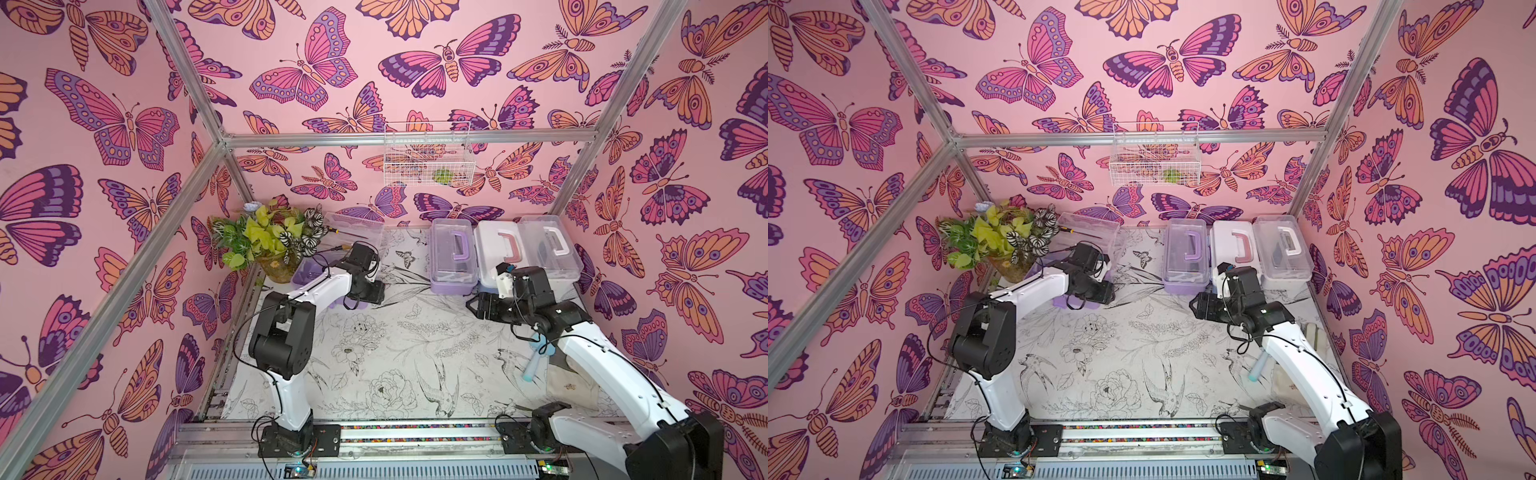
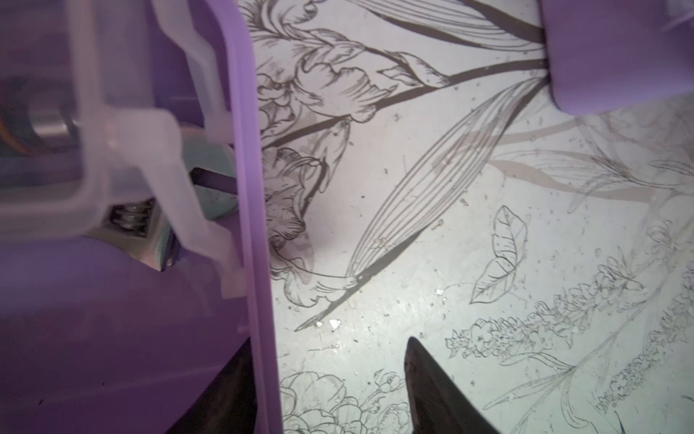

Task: Close toolboxes
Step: Move the toolbox to the center of the board.

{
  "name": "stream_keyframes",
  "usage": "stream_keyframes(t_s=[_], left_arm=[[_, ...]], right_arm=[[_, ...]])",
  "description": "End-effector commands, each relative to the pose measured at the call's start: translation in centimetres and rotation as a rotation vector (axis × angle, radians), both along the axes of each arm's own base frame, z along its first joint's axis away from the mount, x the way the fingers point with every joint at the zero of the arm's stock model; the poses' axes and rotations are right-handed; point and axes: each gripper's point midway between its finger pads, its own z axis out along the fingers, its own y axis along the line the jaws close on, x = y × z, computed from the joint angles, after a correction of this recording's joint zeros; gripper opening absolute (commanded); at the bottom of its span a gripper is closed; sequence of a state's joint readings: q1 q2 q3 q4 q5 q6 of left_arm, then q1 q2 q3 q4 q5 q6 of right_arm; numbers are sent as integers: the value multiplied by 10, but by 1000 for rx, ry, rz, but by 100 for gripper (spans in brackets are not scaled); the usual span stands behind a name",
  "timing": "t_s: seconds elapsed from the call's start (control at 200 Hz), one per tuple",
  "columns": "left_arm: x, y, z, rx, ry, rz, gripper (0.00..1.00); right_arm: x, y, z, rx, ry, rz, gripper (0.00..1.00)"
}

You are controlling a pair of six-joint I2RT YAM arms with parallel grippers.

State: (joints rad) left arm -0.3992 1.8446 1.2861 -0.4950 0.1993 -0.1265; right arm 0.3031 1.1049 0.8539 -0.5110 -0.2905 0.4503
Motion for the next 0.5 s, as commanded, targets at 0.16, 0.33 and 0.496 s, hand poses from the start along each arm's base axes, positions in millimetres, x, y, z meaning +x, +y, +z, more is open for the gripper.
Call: stream_keyframes(t_s=[0.16,0.33,0.496], left_arm=[[-96,-89,-4,-153,142,-102,63],[-124,-124,8,-252,127,-88,65],[-130,-172,22,-462,155,-171,69]], right_arm=[[-21,0,-39,40,125,-34,74],[-42,-5,-64,72,197,-78,68],[-55,1,-71,167,216,-94,59]])
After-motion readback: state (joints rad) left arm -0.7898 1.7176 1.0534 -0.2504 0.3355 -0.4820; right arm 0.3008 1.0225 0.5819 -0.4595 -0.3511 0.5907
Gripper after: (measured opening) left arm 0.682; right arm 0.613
